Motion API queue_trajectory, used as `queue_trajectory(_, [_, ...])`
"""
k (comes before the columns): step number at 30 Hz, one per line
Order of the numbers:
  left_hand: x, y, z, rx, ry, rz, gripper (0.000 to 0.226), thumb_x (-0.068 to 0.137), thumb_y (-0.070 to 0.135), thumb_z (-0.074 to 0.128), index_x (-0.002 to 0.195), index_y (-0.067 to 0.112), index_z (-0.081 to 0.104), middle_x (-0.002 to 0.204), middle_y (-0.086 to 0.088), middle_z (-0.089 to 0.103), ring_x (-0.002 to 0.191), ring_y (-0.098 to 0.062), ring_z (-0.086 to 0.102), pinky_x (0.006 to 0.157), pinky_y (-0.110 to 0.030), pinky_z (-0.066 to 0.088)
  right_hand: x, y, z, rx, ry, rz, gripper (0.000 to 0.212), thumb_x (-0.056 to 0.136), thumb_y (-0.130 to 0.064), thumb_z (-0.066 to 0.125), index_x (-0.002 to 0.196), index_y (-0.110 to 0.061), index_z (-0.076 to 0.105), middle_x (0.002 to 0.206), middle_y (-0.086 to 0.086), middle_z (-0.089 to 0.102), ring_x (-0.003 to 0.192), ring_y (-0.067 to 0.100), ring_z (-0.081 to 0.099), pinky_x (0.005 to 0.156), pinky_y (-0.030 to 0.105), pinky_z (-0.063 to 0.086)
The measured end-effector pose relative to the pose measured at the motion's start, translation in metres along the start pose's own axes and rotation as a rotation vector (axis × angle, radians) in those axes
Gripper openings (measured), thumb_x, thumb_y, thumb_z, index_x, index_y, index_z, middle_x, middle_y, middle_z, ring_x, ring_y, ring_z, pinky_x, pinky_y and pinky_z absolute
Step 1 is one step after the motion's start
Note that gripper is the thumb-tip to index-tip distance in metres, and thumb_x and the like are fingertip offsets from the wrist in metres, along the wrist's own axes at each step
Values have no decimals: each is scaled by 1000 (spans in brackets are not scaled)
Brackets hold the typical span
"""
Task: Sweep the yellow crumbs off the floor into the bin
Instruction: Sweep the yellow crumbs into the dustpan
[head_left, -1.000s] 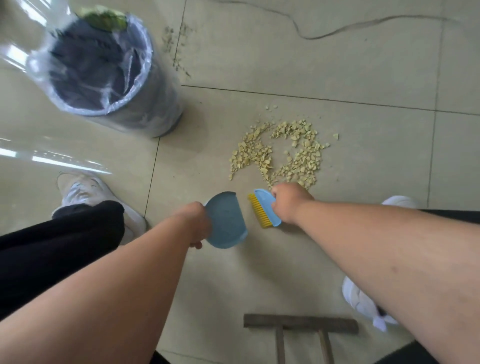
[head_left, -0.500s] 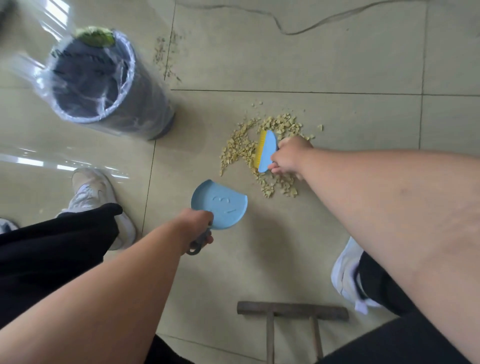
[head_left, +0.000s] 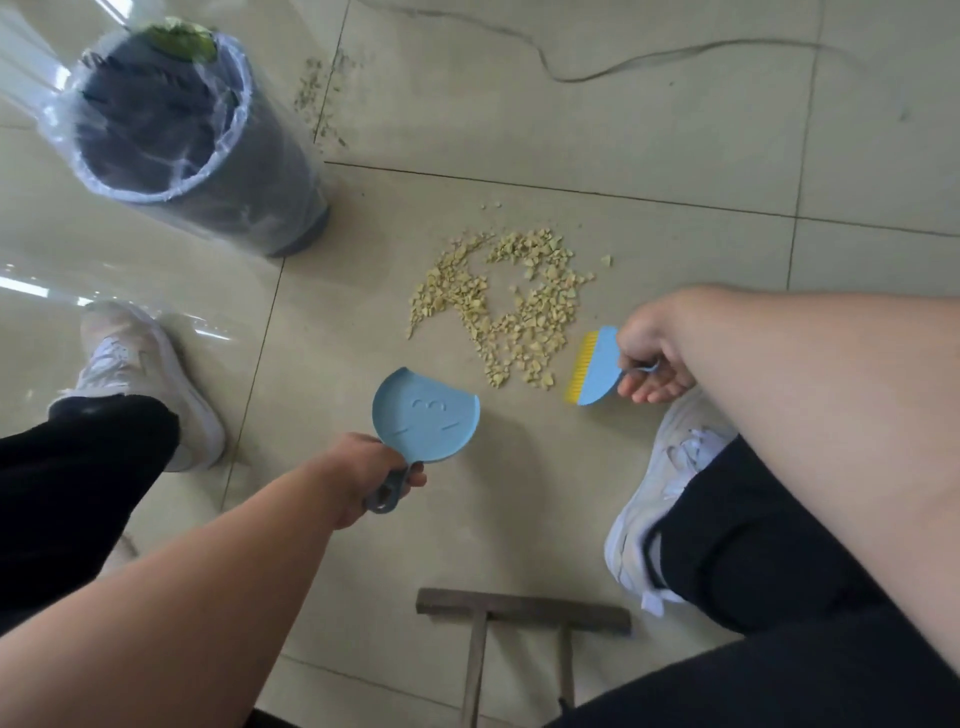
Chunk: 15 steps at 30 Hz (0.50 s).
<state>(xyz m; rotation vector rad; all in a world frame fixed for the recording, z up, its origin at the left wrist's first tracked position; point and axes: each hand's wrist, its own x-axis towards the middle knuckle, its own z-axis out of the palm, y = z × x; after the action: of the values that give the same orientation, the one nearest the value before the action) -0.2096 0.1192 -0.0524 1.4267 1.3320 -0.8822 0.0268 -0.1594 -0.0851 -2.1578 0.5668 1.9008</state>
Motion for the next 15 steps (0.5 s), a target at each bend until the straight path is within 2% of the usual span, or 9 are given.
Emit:
queue_trajectory(2, [5, -6, 7, 23, -26, -20, 17, 103, -7, 51, 109, -9, 67, 75, -18, 77, 88, -31, 65, 74, -40, 47, 4, 17, 1, -45, -34, 83, 38, 109, -19, 37, 89, 1, 63, 65, 7, 67, 63, 20, 57, 59, 30, 49])
queue_trajectory(4, [9, -9, 10, 84, -62, -55, 18, 104, -4, 51, 110, -7, 68, 82, -19, 76, 85, -31, 65, 66, -35, 48, 13, 25, 6, -90, -30, 114, 37, 109, -19, 36, 89, -1, 62, 58, 6, 66, 58, 19, 55, 55, 29, 48])
queue_trajectory(6, [12, -9, 11, 124, -75, -75, 20, 103, -3, 50, 112, -5, 68, 91, -20, 74, 80, -30, 63, 60, -29, 45, 23, 25, 16, -97, 4, 75, 35, 109, -17, 32, 90, -3, 58, 66, 5, 64, 55, 17, 51, 49, 27, 45])
queue_trajectory(8, [15, -7, 10, 143, -66, -92, 17, 102, -2, 51, 108, -2, 68, 94, -19, 71, 77, -29, 62, 58, -27, 42, 33, 18, 30, -51, 59, -39, 31, 107, -14, 29, 93, -4, 54, 72, 7, 60, 51, 16, 46, 37, 19, 41])
queue_trajectory(10, [16, -4, 9, 170, -50, -104, 13, 102, 1, 52, 101, 2, 65, 89, -15, 70, 68, -25, 60, 55, -24, 39, 43, 8, 47, 21, 102, -151, 27, 105, -11, 29, 93, -4, 53, 73, 10, 58, 48, 16, 42, 32, 13, 37])
queue_trajectory(13, [19, 0, 3, 198, -40, -97, 11, 101, 3, 52, 100, 1, 63, 80, -14, 68, 59, -23, 56, 54, -24, 37, 53, -10, 69, 122, 67, -196, 27, 105, -12, 31, 93, -4, 54, 76, 11, 59, 48, 16, 42, 34, 14, 37])
queue_trajectory(15, [21, 1, 0, 201, -10, -94, 10, 101, 0, 51, 97, 0, 60, 67, -13, 65, 51, -22, 54, 52, -24, 36, 55, -21, 77, 183, 28, -226, 23, 105, -13, 33, 96, -7, 53, 80, 9, 60, 50, 16, 44, 36, 17, 39])
